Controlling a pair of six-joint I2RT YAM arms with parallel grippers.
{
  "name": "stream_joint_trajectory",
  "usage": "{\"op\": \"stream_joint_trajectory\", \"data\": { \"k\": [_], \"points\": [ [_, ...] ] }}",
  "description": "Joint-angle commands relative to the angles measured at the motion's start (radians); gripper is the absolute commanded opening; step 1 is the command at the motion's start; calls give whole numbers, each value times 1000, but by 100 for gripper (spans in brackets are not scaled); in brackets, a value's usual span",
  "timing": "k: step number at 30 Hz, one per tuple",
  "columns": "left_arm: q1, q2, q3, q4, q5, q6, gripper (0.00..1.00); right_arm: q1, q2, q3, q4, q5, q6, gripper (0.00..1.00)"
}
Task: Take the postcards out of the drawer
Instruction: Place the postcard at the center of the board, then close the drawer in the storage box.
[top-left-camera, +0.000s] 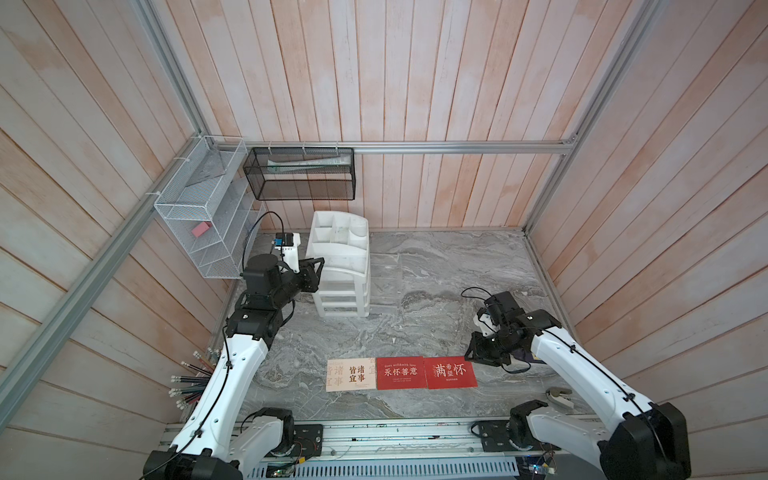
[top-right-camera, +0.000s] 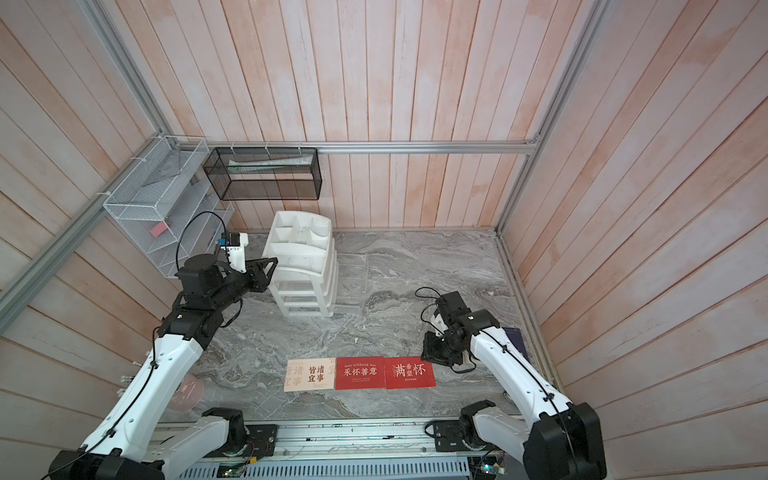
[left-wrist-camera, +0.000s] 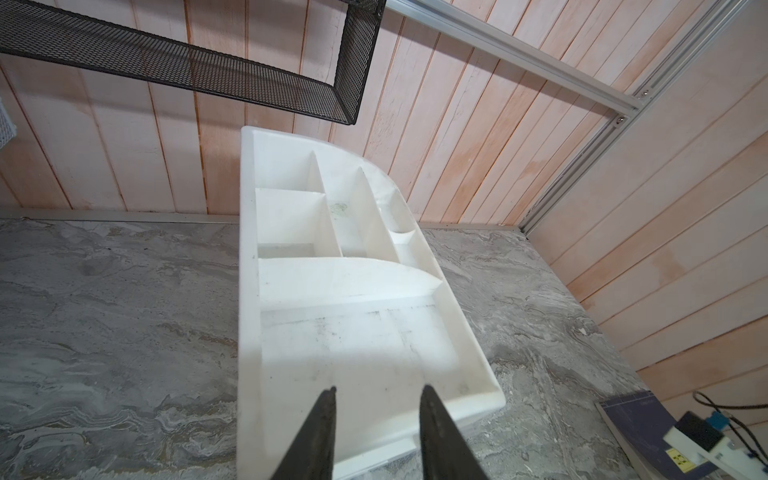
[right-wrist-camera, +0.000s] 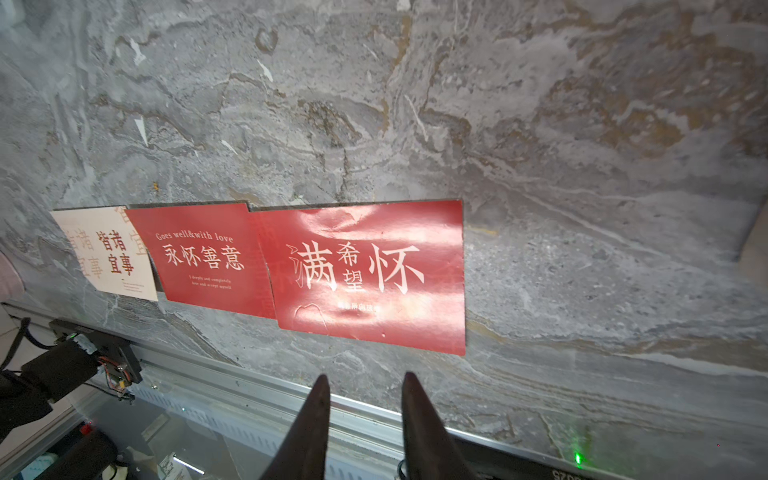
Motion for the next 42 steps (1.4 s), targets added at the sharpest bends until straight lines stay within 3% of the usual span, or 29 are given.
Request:
{"op": "stream_joint_trajectory", "data": {
  "k": [1,10,18,27,42],
  "points": [
    [5,-3,18,-7,-9,-5,36,1,-10,-16,124,-48,36,31],
    [8,56,169,-128,-100,-11,37,-31,77,-78,538,-160,93,31],
    [73,220,337,-240,8,11,35,-42,256,26,778,-218,72,30],
    [88,343,463,-316,30,75,32,-55,428,171,832,-283,25,29],
    [93,474,554,-363,-19,124,30,-54,497,201,864,-326,5,28]
  ]
}}
